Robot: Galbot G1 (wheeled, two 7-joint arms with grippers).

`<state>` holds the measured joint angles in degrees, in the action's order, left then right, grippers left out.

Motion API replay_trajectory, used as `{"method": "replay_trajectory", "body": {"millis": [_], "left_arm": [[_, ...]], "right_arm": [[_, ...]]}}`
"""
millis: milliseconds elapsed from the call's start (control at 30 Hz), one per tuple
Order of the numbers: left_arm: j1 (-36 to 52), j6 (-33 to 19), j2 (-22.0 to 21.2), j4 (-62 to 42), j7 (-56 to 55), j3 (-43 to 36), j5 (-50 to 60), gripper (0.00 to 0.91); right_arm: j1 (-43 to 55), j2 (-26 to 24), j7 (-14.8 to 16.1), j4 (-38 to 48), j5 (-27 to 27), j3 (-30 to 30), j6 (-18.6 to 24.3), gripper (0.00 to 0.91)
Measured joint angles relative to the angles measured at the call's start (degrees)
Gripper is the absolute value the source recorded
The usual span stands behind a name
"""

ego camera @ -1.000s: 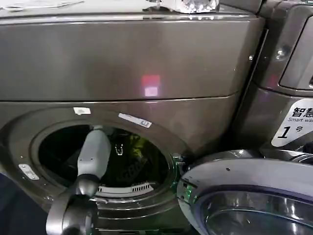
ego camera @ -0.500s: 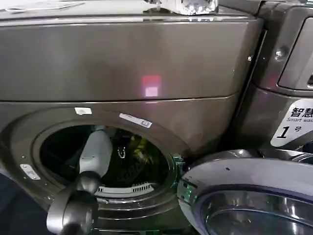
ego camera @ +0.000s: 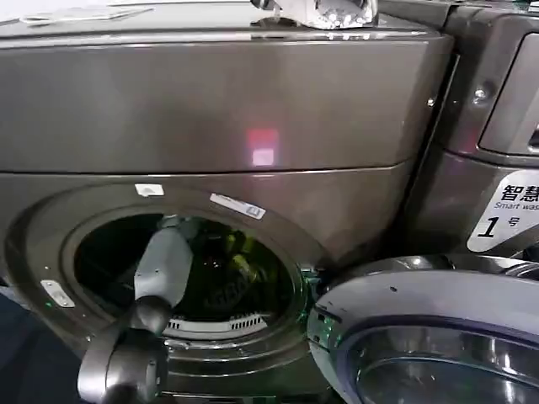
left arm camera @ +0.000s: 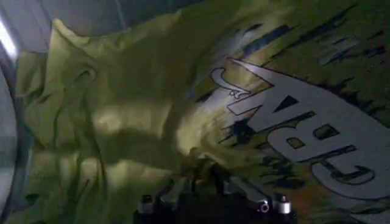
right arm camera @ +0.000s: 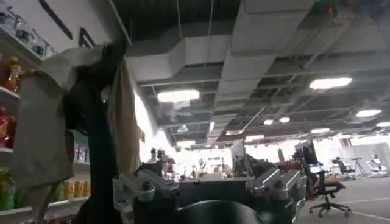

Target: Grasp the clothes from the dryer.

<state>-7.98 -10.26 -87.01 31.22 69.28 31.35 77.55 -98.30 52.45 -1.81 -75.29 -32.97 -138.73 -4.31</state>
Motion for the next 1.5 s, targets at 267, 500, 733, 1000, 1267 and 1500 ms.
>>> {"method": "replay_trajectory", "body": {"millis": [267, 500, 733, 1000, 1267, 1500], "left_arm": [[-1.58, 3.1, -1.02, 2.42, -6.77, -0.87, -5.33, 0.0], [-3.36, 11.06, -2.82, 9.18, -25.34, 0.4, -17.9, 0.0], [-6.44, 18.76, -3.74, 18.31, -44.75, 1.87, -33.18, 0.0], [-9.85, 23.12, -4.73, 27.22, -57.96, 2.33, -45.54, 0.0], [-11.5, 26.02, -4.5, 31.71, -63.11, 2.36, -53.18, 0.0], [-12.54, 27.56, -4.54, 33.91, -64.72, 2.33, -56.92, 0.0]], "right_arm": [[0.5, 0.27, 0.46, -0.67, 0.0, 0.79, -0.85, 0.907], [0.75, 0.64, 1.13, -2.7, -1.38, 0.81, -2.12, 0.907], [1.27, 1.0, 1.62, -4.27, -2.76, 1.39, -2.65, 0.907], [1.28, 1.81, 2.4, -5.8, -4.35, 1.49, -2.83, 0.907], [1.38, 2.3, 2.83, -6.17, -4.29, 1.84, -2.3, 0.907], [1.41, 2.53, 2.93, -6.61, -4.35, 1.91, -2.25, 0.907]]}}
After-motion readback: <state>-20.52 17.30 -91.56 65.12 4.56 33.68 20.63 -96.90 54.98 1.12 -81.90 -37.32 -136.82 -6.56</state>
